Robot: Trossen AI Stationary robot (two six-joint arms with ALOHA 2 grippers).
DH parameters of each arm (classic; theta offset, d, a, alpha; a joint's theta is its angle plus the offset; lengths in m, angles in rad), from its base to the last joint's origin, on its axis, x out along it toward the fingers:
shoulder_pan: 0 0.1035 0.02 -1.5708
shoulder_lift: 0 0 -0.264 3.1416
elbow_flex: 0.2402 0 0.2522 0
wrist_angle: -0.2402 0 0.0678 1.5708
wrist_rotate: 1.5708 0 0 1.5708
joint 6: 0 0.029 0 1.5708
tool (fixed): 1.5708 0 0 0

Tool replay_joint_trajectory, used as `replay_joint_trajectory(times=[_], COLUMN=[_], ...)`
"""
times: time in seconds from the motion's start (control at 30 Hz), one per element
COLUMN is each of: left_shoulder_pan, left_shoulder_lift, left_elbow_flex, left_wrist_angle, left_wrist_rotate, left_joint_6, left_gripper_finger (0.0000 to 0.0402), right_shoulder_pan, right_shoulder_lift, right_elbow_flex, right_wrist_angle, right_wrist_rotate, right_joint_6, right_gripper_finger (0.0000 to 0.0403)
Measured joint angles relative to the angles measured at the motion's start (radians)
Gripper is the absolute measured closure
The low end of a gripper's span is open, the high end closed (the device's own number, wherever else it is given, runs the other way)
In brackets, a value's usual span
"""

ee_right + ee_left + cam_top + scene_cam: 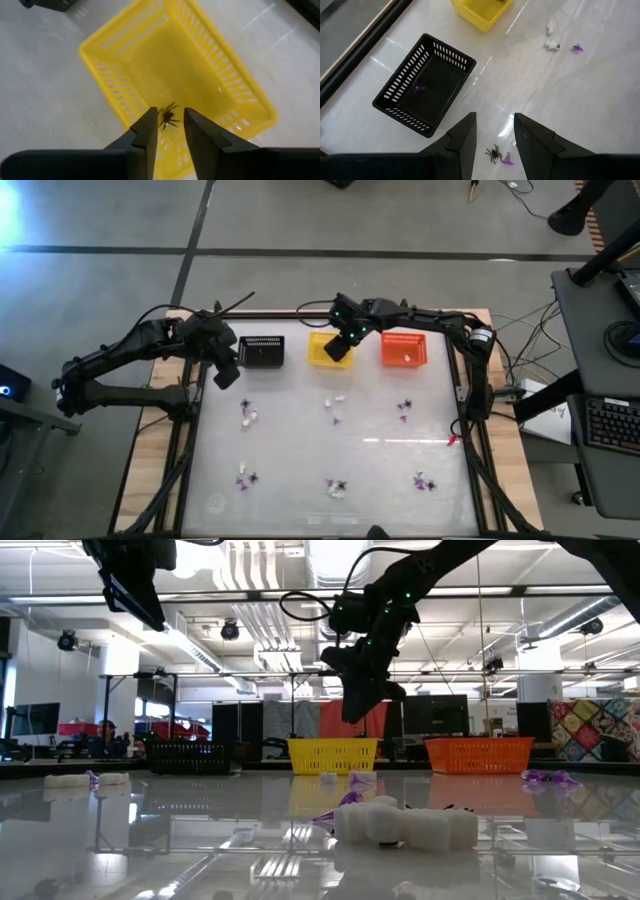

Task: Sort Halloween decoration
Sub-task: Put the white skeleton toy into the orange bin

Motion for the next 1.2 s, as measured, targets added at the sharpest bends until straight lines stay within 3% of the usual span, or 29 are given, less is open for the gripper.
replay_joint_trajectory(times=[0.37,0.7,1.2], left_shoulder_pan=[-0.02,-0.092,-0.245], left_shoulder_lift=[0.026,0.06,0.077], left_elbow_flex=[-0.021,-0.126,-0.356], left_wrist_angle=[-0.029,0.006,0.115], left_wrist_rotate=[0.0,0.046,0.097], left_joint_6=[-0.092,-0.158,-0.33], left_gripper_finger=[0.0288,0.0288,0.0288], right_shoulder_pan=[0.004,0.007,0.035], right_shoulder_lift=[-0.037,-0.109,-0.163], right_elbow_flex=[0.071,0.15,0.148], right_wrist_angle=[-0.059,-0.207,-0.254], right_wrist_rotate=[0.016,0.05,0.072], right_joint_6=[0.004,0.007,0.113], right_gripper_finger=[0.0259,0.0259,0.0255])
